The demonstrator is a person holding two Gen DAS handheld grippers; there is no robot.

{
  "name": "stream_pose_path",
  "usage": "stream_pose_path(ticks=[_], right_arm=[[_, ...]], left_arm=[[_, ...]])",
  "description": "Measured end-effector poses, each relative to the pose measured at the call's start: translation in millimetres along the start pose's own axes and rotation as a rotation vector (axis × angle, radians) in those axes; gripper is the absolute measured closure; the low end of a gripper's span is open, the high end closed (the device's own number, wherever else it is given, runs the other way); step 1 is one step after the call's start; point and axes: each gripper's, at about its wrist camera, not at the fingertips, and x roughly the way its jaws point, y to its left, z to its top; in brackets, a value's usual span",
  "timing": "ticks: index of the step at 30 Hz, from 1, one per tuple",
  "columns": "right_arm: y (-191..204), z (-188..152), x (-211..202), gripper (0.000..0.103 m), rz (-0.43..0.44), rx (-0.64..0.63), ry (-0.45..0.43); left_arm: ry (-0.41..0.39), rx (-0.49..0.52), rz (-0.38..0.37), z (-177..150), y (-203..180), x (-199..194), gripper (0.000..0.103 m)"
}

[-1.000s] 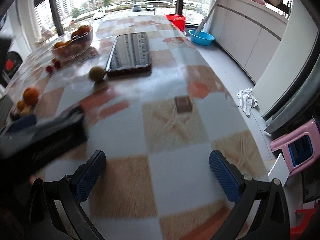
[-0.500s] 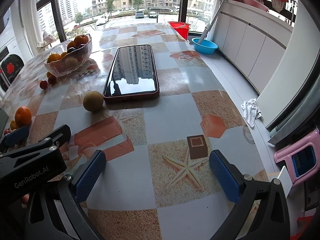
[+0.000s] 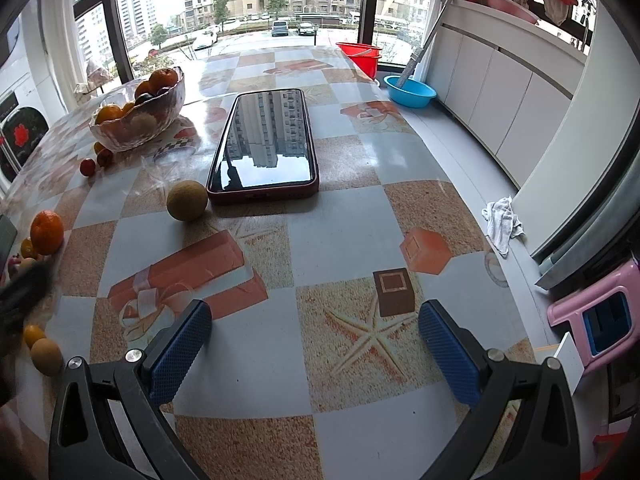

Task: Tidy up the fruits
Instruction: 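Grasp a brown round fruit with the right tool while the left grasps a small orange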

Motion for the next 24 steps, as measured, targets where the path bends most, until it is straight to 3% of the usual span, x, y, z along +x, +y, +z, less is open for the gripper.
stream_pose_path(ticks=[4,7,12,17,21,22,24], right_arm=[[-3.1,-5.3,-13.8,0.000,-0.034,0.077,0.051],[7.4,-15.8,-38.9,0.000,0.136,0.089,-0.002],[65.1,-27.3,-55.5,0.000,0.253,-0.082,0.003],[110.5,-30.6,-42.1,0.004,0.296,-0.189,0.037],[131.0,-36.2,-35.7,0.025,0.274,-0.259,0.035],[132.3,-39.0,-38.9,0.035,0.265,-0.271,0.025],[130.9,-37.9,-42.2,0.074,0.287,-0.281,0.018]], left_arm=[[0.007,-0.005,0.013,-25.2,36.9,-29.2,0.000],[0.054,-0.045,0.011,-54.4,66.4,-35.7,0.000],[0.120,-0.075,0.056,-80.6,88.0,-25.4,0.000],[0.148,-0.076,0.109,-90.1,98.0,-15.5,0.000],[0.149,-0.070,0.109,-89.9,96.3,-13.2,0.000],[0.155,-0.071,0.108,-89.1,96.4,-12.6,0.000],[0.182,-0.084,0.104,-85.4,96.8,-11.0,0.000]])
